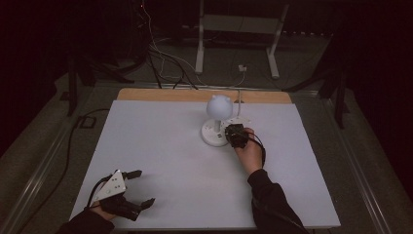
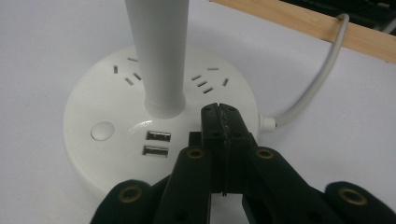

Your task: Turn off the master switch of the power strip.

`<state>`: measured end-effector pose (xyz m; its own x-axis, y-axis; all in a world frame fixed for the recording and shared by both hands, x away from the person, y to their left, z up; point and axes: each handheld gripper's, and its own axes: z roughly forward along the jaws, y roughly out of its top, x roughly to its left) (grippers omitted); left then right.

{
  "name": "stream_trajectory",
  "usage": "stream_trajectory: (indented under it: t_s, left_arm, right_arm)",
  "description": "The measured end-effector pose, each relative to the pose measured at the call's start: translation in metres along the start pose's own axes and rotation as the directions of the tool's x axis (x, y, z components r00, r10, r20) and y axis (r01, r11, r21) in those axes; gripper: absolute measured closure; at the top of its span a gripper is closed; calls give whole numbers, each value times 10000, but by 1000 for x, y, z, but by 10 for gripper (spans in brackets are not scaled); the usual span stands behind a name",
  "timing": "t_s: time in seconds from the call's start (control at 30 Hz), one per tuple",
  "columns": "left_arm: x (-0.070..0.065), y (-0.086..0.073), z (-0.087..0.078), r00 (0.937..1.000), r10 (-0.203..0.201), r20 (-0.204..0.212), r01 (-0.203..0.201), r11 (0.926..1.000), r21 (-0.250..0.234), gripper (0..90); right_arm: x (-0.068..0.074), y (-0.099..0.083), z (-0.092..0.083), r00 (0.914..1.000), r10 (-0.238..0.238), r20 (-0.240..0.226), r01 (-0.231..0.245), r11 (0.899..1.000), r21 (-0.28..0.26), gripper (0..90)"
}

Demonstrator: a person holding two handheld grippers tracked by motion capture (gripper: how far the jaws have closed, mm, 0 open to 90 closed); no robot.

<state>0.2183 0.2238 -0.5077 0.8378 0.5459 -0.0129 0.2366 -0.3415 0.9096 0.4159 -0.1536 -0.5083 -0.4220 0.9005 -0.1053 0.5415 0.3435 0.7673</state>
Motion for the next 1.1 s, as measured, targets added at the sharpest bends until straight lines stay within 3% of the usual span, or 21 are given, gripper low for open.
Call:
stream_trajectory:
  t_s: [0.03,0.5,0.57,0.73,0.93,1.1]
  left_arm:
    - [0,0,0,10000,9,0,-9,10000,5,3]
    - [1,0,-1,10000,46,-28,-46,10000,-51,3]
    - [0,0,-1,10000,57,-29,-58,10000,-40,3]
    - [0,0,-1,10000,58,-42,-58,10000,-52,3]
    - [1,0,-1,10000,44,-24,-44,10000,-63,3]
    - [1,0,-2,10000,50,-39,-50,10000,-56,2]
  right_arm:
    - [1,0,1,9999,-140,56,140,9998,112,900]
    - [-2,0,-1,9994,290,-169,-289,9996,29,900]
    - [-5,4,-3,9967,695,-411,-691,9975,115,900]
    - [-4,8,-7,9963,842,-182,-847,9958,-342,900]
    - [-6,8,-12,9936,1090,-303,-1104,9927,-489,882]
    - [-9,5,-17,9913,1243,-427,-1268,9901,-607,742]
